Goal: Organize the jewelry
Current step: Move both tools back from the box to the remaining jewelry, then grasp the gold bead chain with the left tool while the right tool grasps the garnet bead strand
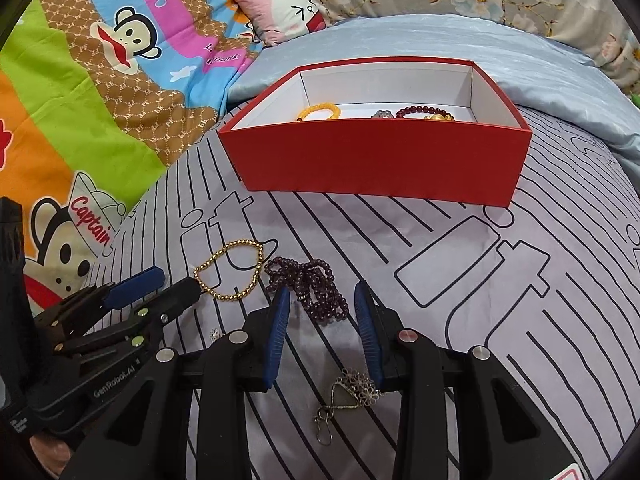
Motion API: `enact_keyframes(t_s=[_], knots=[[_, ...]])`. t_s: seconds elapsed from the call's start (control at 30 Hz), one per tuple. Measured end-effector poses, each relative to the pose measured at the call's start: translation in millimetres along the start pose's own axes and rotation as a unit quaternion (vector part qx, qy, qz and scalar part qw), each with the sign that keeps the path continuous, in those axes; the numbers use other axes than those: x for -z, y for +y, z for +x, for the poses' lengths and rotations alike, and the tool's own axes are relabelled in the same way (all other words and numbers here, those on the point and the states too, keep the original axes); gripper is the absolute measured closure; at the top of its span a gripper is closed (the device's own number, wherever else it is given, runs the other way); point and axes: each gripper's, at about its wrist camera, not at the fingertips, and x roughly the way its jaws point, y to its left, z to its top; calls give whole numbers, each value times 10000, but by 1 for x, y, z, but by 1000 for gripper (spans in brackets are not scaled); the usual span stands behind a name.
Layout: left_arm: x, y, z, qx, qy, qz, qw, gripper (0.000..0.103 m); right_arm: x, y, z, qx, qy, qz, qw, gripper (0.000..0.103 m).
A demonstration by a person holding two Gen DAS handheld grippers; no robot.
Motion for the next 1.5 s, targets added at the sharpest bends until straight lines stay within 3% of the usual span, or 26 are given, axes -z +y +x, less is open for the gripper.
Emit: enact_keyframes(t_s=[0.13, 0.23, 0.33, 0.7, 1.17, 1.27, 1.33, 1.5], knots=[[0, 2, 2, 52, 51, -28, 10000, 56, -3, 1, 8, -28, 57, 25, 10000, 71], [-1, 5, 4, 96, 87, -98, 9999, 56, -2, 1, 12, -31, 98, 32, 9999, 87], [0, 4, 5, 109, 99, -94, 9998, 55, -1, 0, 11, -78, 82, 76, 9999, 94], [-6, -2, 11, 128, 164, -18, 9998, 55, 13, -19, -12, 146, -30, 352, 9993, 95], [-18, -14, 26, -7, 185, 125, 9998, 59, 24, -36, -22, 43, -11, 659, 9978, 95], [-19, -12, 24, 187, 170, -3, 9997, 51, 25, -39, -23, 47, -18, 692, 9976, 95], [-19, -14, 23, 222, 136, -36, 9997, 38, 25, -41, -23, 33, -17, 732, 9973, 95], [-21, -26, 29, 211, 212, 194, 9994, 39, 25, -42, -23, 23, -16, 762, 9971, 95]])
